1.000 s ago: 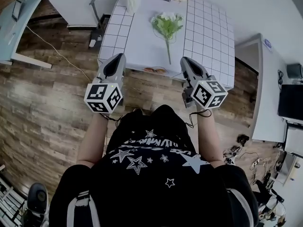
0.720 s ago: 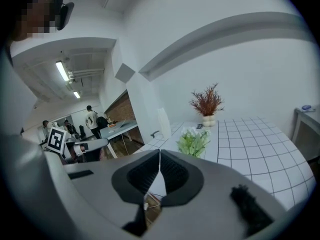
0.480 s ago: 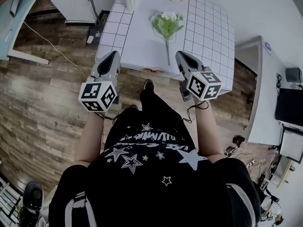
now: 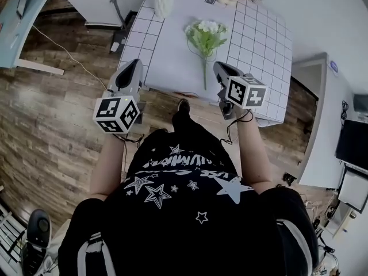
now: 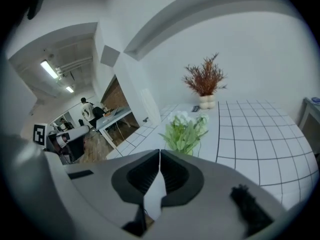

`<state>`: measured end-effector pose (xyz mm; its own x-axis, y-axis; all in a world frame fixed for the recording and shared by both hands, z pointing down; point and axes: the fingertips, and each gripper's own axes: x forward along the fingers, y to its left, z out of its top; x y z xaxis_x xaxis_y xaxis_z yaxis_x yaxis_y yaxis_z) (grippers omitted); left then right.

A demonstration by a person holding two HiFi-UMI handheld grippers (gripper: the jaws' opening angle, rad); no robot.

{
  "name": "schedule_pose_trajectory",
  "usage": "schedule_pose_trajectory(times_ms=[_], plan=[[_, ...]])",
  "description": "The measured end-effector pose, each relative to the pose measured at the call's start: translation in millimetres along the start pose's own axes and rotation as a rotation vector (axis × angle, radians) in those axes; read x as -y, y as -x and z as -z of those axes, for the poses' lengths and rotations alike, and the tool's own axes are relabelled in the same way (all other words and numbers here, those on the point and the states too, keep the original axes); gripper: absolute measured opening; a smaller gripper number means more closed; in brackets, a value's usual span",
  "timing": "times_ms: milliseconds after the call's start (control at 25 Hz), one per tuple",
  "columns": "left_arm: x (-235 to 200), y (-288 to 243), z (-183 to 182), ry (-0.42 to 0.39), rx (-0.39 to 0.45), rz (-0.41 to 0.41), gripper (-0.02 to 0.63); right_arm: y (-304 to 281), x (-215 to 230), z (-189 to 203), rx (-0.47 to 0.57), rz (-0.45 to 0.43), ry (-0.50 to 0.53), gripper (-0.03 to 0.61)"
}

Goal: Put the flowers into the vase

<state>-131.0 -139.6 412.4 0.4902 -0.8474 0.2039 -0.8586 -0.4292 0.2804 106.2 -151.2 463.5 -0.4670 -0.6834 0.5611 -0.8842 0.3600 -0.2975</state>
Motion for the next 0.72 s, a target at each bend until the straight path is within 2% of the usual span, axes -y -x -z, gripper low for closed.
schedule_pose_trajectory(times_ms=[240,360,520,560,600,640,720], plan=[[11.2,17.8,22.7,-0.032,0.018,0.009,0.009,-7.8,-5.0,55.1,-0.095,-0.029,-0.046,0.014],[7.9,0.1,12.2,-0.031,0.003,-0.022,0.009,-22.2,10.7,41.1,-0.136,-0.037,-0.056,0.015],[3.2,-25.3,-5.1,-0.022,-0.017,-0.072,0.009,-49.6,33.2,31.8,-0.227,-0.084,-0.138,0.016],[2.6,-25.4,-6.0,-0.022,-0.020,-0.083,0.009,-54.4,33.7,34.1,-0.250,-0.097,-0.147,0.025],[2.1,-24.4,-6.0,-0.021,-0.023,-0.093,0.009,-58.3,33.0,37.1,-0.269,-0.108,-0.152,0.077],[1.6,-23.4,-5.7,-0.021,-0.025,-0.101,0.009,-61.5,32.0,39.9,-0.286,-0.117,-0.154,0.098],[0.6,-23.0,-4.9,-0.017,-0.030,-0.114,0.009,-67.0,31.9,42.6,-0.302,-0.124,-0.159,0.106]])
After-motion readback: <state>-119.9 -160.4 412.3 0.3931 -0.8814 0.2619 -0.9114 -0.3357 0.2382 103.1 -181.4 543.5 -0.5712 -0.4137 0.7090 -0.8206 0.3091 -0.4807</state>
